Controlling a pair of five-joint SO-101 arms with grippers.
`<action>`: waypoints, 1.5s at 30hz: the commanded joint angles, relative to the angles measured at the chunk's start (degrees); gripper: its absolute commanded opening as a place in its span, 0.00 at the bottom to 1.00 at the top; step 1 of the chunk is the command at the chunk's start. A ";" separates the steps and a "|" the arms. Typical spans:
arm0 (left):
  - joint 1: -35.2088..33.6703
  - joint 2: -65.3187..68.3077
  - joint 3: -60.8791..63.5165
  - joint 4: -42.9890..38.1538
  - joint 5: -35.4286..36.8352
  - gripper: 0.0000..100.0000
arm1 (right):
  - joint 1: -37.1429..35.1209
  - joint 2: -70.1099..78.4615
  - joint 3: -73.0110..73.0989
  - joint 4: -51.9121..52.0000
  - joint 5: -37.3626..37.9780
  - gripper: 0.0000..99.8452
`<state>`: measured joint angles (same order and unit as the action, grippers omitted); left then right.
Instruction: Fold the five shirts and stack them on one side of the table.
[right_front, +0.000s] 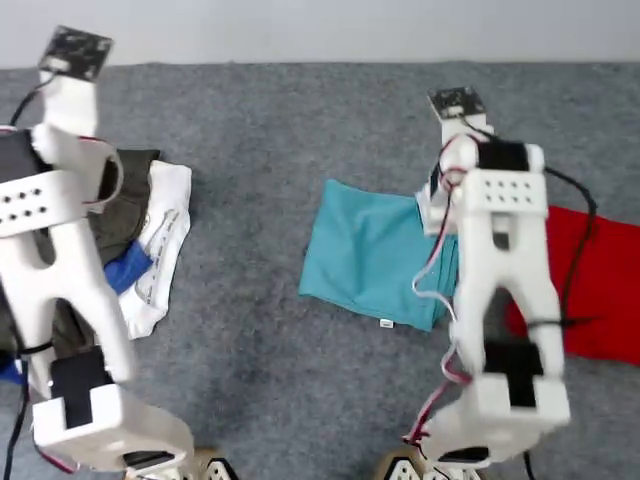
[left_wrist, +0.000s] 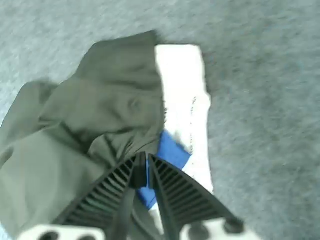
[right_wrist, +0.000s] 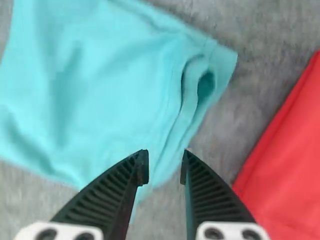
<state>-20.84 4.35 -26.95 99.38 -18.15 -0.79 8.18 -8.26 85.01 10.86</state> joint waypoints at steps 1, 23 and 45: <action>-2.64 -2.90 -0.22 0.97 -1.05 0.01 | -0.31 7.78 -10.81 -0.57 -2.02 0.12; -4.31 -2.90 -0.13 1.05 -0.97 0.01 | 0.13 27.47 -21.89 -6.37 1.32 0.12; -4.13 -2.81 4.44 -0.97 -0.97 0.01 | 2.68 30.11 -32.18 -2.68 12.75 0.12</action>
<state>-25.23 4.26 -22.29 99.30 -18.51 4.13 39.30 -34.20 76.48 23.34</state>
